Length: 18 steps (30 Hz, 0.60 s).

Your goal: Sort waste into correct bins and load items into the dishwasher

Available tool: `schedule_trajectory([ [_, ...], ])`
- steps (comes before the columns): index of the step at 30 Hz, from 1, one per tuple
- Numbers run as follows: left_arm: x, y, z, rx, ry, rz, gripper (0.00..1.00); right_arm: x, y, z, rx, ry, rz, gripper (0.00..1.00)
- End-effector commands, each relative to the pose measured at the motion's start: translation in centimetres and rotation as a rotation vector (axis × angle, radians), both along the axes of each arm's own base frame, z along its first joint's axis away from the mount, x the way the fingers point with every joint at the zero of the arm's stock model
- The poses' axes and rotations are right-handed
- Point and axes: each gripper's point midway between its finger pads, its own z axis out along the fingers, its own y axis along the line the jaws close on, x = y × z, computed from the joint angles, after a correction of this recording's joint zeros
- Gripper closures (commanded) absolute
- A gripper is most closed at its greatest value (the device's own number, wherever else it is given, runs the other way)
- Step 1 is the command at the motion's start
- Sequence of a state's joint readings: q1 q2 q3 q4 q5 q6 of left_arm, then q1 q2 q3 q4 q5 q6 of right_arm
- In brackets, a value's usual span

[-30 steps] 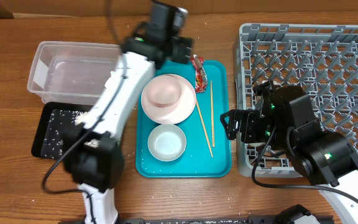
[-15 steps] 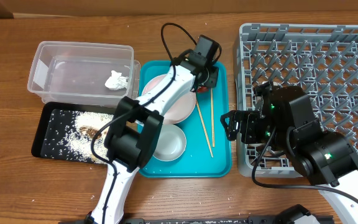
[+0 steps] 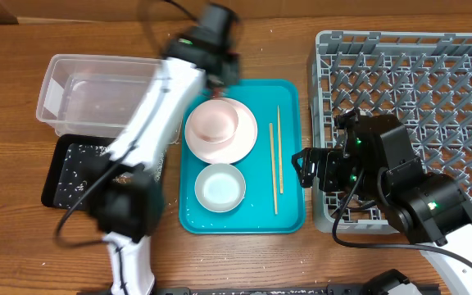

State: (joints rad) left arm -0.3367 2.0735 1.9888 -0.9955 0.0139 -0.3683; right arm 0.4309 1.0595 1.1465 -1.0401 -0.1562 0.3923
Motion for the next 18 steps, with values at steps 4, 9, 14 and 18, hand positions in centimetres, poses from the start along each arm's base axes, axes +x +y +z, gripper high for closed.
schedule_trajectory([
  [4,-1.8,13.2,4.1,0.045,0.039,0.279,0.96,0.5,-0.1,1.4,0.015,-0.037,-0.014,0.0],
  [9,-3.1,17.0,1.4,0.066,0.129,0.35,0.8,0.5,-0.1,1.4,0.014,-0.038,-0.014,0.0],
  [14,-3.6,17.5,0.6,0.087,0.149,0.3,0.34,0.5,-0.1,1.4,0.014,-0.037,-0.014,0.0],
  [18,-4.4,17.2,4.9,0.093,0.078,0.276,0.34,0.5,-0.1,1.4,0.015,-0.038,-0.014,0.0],
])
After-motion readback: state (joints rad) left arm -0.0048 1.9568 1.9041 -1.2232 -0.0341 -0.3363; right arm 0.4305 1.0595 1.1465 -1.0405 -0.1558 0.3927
